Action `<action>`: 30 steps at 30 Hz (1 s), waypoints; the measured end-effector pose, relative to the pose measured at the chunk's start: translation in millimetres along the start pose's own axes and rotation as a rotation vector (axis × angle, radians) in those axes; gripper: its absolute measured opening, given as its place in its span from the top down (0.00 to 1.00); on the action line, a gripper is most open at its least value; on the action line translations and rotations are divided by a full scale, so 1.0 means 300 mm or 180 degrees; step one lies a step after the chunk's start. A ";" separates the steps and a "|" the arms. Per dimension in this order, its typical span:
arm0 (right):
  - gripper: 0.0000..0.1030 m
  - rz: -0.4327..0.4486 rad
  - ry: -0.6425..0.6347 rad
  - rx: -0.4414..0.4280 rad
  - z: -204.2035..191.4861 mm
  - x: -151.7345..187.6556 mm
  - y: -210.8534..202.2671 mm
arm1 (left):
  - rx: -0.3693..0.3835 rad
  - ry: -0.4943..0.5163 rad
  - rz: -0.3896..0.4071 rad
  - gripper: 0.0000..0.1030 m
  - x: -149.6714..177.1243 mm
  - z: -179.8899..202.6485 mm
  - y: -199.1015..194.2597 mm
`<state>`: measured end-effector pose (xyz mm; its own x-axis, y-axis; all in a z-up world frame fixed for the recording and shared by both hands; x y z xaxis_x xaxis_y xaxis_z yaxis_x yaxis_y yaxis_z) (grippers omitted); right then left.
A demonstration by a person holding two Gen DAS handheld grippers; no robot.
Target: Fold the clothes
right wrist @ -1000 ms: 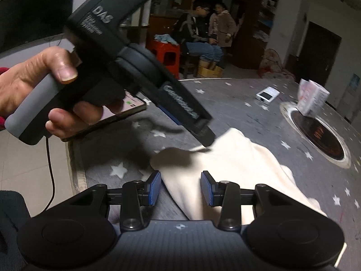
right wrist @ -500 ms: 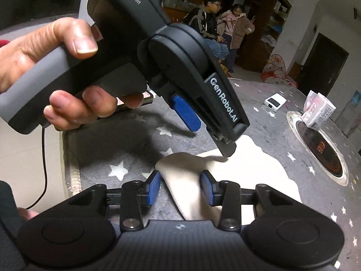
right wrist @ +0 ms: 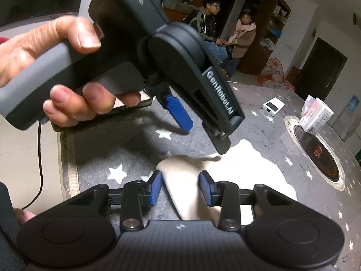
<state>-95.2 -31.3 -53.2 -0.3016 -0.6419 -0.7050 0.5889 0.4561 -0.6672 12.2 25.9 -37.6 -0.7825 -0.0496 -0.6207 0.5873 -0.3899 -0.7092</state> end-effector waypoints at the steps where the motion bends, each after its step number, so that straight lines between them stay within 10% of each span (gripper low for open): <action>1: 0.66 0.0002 0.0000 -0.0001 -0.001 0.002 0.002 | 0.0016 0.0000 -0.0003 0.36 0.001 0.004 -0.001; 5: 0.83 0.0036 0.0213 -0.0024 0.032 -0.009 -0.007 | 0.0147 -0.0125 -0.0040 0.36 0.005 0.016 0.000; 18: 0.87 0.0363 0.0960 -0.0298 0.143 -0.042 -0.110 | 0.0557 -0.0601 -0.0269 0.34 0.003 0.072 0.074; 30: 0.88 0.0454 0.0950 -0.0389 0.126 -0.033 -0.156 | 0.0584 -0.0664 -0.0271 0.76 0.011 0.072 0.110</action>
Point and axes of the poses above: each gripper's, at about its wrist camera, not at the fingertips, and y roughly the way its jaws point, z to its right, x to its underside, the point moved 10 cm from there along y, roughly the way its jaws point, and after that the axes turned 4 degrees about y, right-handed, at the moved point
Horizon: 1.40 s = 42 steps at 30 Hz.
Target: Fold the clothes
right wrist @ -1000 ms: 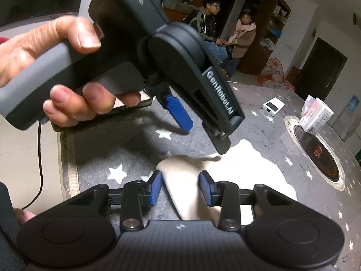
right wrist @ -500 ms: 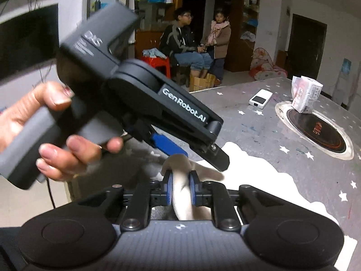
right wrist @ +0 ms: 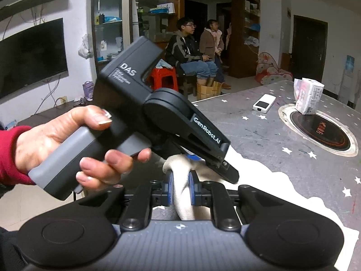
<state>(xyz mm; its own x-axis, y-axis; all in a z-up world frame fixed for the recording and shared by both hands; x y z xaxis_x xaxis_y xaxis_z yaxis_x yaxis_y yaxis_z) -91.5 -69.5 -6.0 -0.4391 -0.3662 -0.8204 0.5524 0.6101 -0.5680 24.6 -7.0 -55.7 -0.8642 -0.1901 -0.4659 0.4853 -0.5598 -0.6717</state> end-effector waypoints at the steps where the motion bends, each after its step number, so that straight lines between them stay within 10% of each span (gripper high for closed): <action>1: 0.88 0.0000 -0.0005 0.0004 0.000 0.002 0.000 | -0.0014 -0.0004 0.0007 0.79 0.001 -0.003 0.000; 14: 0.78 0.0011 0.0164 0.0261 0.108 0.037 -0.079 | -0.0125 0.0159 0.0067 0.81 0.006 0.006 -0.002; 30: 0.78 -0.0083 0.1414 0.1053 0.549 0.246 -0.190 | -0.0161 0.0211 0.0069 0.81 0.008 0.009 0.001; 42: 0.48 0.0040 0.1807 0.1466 0.756 0.298 -0.195 | -0.0202 0.0252 0.0059 0.81 0.006 0.014 0.002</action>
<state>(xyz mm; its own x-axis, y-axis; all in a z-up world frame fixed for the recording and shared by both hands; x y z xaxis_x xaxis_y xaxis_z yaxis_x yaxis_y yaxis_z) -2.3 -297.2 -61.1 -0.6615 0.1359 -0.7376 0.7469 0.2085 -0.6314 22.8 -11.1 -54.7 -0.8430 -0.1342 -0.5208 0.5106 -0.5040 -0.6966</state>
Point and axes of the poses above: each gripper's, at about its wrist camera, not at the fingertips, and y roughly the way its jaws point, z to its right, x to its underside, the point moved 10 cm from there along y, roughly the way its jaws point, and after that the axes turned 4 degrees about y, right-handed, at the moved point
